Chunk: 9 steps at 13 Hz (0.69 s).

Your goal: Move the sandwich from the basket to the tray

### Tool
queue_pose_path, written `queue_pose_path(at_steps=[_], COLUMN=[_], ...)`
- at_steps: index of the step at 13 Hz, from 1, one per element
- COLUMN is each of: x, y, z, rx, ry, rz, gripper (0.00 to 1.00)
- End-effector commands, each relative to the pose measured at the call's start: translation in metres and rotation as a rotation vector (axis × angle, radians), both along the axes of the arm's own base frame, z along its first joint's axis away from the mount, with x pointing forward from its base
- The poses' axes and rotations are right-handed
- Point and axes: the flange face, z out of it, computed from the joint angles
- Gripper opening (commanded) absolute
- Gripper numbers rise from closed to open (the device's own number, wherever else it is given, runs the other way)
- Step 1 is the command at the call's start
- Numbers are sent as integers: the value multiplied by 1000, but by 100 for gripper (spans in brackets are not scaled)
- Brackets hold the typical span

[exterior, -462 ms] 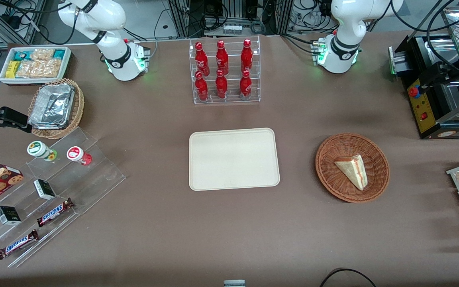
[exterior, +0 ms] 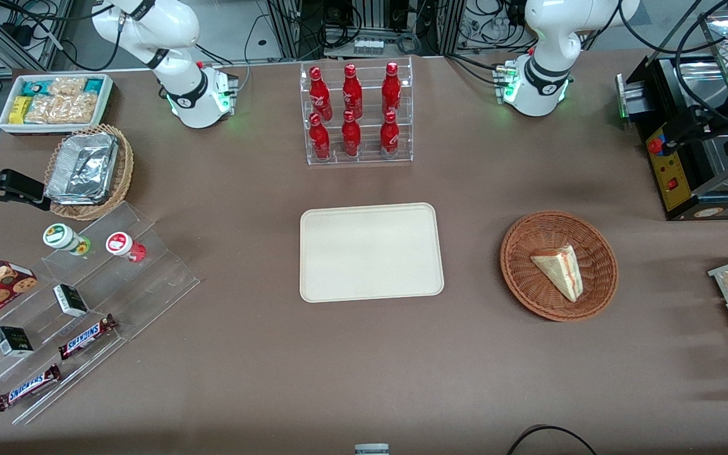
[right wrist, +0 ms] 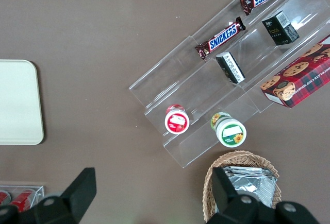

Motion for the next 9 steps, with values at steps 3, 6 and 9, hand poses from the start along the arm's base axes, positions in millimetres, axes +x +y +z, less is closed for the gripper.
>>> queue_pose_path(at_steps=[3, 6, 9], x=[43, 66, 55], y=[-13, -19, -27], z=[-42, -99, -160], rx=[-11, -12, -11], ry=[16, 22, -44], rz=[102, 148, 244], gripper=[100, 100, 100])
